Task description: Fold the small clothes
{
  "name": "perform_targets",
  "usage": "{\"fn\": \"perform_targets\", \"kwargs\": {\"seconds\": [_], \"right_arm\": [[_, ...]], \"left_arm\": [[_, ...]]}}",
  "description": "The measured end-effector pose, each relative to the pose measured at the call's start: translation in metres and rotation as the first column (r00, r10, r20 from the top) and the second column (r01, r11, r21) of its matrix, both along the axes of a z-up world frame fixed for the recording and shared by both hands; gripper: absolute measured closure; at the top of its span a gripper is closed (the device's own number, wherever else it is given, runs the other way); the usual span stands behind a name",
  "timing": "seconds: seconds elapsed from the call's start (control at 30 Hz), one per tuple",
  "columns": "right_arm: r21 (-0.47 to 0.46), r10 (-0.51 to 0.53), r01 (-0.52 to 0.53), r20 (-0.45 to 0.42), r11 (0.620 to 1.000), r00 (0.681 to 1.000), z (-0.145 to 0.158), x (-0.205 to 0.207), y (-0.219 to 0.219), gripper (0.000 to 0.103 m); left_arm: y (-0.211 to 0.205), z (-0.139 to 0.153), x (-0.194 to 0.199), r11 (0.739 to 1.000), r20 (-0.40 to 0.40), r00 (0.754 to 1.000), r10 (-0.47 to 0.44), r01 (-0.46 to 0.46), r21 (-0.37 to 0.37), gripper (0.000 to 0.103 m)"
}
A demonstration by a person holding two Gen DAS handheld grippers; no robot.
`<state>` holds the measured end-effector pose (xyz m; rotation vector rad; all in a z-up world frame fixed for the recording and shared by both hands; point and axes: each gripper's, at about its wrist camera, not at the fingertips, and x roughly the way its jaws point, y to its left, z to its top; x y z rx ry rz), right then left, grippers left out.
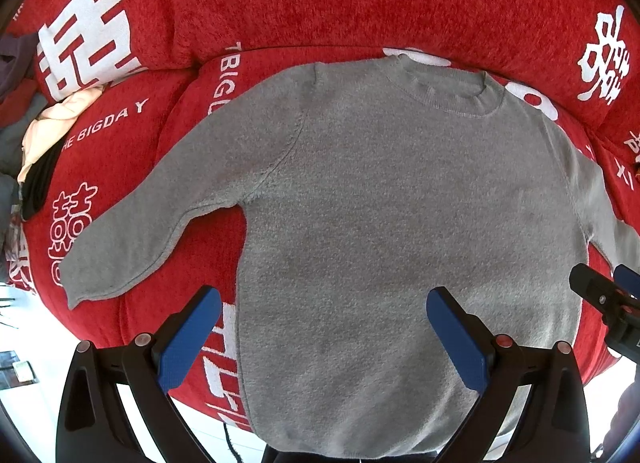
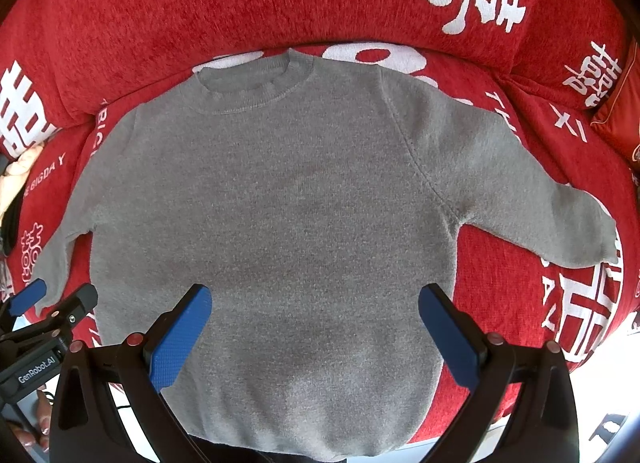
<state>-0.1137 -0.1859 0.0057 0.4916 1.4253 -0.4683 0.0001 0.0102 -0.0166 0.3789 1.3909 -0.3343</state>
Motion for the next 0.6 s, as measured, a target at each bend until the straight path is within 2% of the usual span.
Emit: {"fn": "perform_targets", "kwargs": {"seconds": [0.6], "right_arm": [[-0.013, 0.034, -0.034, -0.015, 0.999, 0.999, -0.0007, 0.005, 0.0068, 0.0]], "left_arm": [[0.0034, -0.0004, -0.0009, 1.0, -0.006, 1.0, -0.005, 0.005, 0.0, 0.0]]}}
